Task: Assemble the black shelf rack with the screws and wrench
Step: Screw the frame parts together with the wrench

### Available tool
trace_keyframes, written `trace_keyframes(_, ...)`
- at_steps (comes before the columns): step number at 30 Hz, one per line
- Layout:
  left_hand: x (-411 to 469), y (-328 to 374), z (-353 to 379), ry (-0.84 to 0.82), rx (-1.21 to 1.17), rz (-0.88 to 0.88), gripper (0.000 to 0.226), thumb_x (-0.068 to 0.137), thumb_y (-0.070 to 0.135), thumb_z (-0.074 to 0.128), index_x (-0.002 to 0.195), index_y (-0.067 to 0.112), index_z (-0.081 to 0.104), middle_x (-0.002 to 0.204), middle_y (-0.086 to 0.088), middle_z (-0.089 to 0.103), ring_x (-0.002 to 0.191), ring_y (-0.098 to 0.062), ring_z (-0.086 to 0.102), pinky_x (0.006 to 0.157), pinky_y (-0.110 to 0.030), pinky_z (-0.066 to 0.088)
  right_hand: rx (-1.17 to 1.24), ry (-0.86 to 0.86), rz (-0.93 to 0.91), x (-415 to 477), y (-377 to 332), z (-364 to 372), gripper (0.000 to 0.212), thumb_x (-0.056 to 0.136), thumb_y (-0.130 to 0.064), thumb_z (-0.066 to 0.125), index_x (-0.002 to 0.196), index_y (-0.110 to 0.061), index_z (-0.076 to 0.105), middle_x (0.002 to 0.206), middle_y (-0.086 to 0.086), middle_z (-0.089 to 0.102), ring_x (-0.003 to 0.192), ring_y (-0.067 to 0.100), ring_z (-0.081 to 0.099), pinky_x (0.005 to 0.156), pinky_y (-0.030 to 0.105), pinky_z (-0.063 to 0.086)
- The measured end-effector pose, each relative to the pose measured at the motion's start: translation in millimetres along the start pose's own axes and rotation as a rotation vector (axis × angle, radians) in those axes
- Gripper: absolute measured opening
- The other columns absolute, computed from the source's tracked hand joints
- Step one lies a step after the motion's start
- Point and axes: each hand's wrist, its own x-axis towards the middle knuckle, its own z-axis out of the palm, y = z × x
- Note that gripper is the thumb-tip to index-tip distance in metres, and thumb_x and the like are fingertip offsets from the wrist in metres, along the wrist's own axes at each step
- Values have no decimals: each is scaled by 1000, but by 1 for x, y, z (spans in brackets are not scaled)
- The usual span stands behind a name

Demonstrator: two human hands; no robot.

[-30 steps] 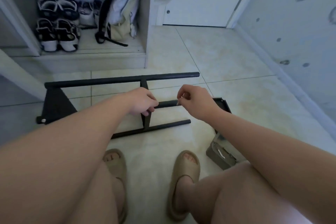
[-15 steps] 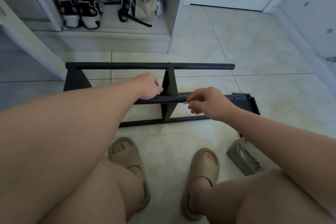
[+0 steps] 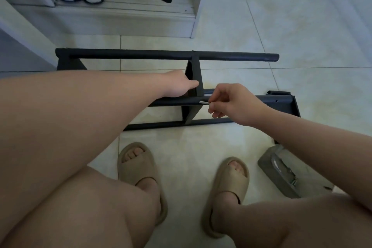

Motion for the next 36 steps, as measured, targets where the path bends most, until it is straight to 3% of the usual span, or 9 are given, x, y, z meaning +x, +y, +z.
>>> trace_keyframes(4,5,3,3,-8,-17,14,46,97,51,50,109,11,69,108,-5,68,101,-27,62,99,-39,46,-42,14,-11,-3,3,1,16,93,-1,67,83,-13,62,79,5,76,69,15,73,79,41,62)
trace_keyframes(8,5,6,6,-35,11,27,37,98,42,54,91,7,62,91,-7,58,83,-25,52,79,-36,40,-103,16,-39,-4,0,6,18,91,-5,68,80,-17,62,77,1,75,66,7,71,77,49,61)
trace_keyframes(14,1,9,7,-57,69,16,40,100,41,53,98,3,62,96,-11,57,89,-27,51,82,-36,39,-173,34,-56,0,2,13,24,93,-5,66,77,-22,60,69,-9,70,60,-3,65,61,39,56)
trace_keyframes(19,-2,12,6,-73,79,6,44,101,42,51,117,4,66,122,-14,62,114,-33,57,98,-40,43,-196,40,-66,2,6,19,27,93,-9,66,75,-27,58,73,-7,72,65,0,65,56,33,52)
trace_keyframes(22,-2,13,6,-74,85,4,44,102,42,50,117,4,66,123,-15,62,115,-33,56,100,-41,42,-167,82,-63,5,6,22,25,93,-10,66,77,-28,60,72,-6,73,75,12,70,60,32,55)
trace_keyframes(25,-1,11,6,-65,66,-8,44,100,44,53,117,6,65,121,-12,63,113,-32,57,104,-42,43,-83,99,-34,8,7,26,24,93,-7,67,77,-24,61,73,0,75,78,19,74,76,45,60)
trace_keyframes(29,0,11,6,-67,62,-18,44,100,46,52,121,9,65,123,-9,62,114,-30,56,106,-43,42,82,103,22,10,8,27,21,92,-1,68,78,-15,62,77,12,75,76,26,75,83,55,59)
trace_keyframes(32,-1,12,6,-60,66,-25,45,100,47,52,123,10,63,125,-8,61,115,-30,55,106,-42,41,78,118,23,10,8,29,22,92,-2,67,77,-16,61,76,11,75,75,25,75,80,48,61)
trace_keyframes(36,0,13,7,-58,71,-33,47,101,46,52,127,8,62,129,-10,59,118,-32,54,106,-42,41,-135,107,-49,10,7,29,20,94,-9,64,79,-22,60,75,2,75,73,12,72,56,30,52)
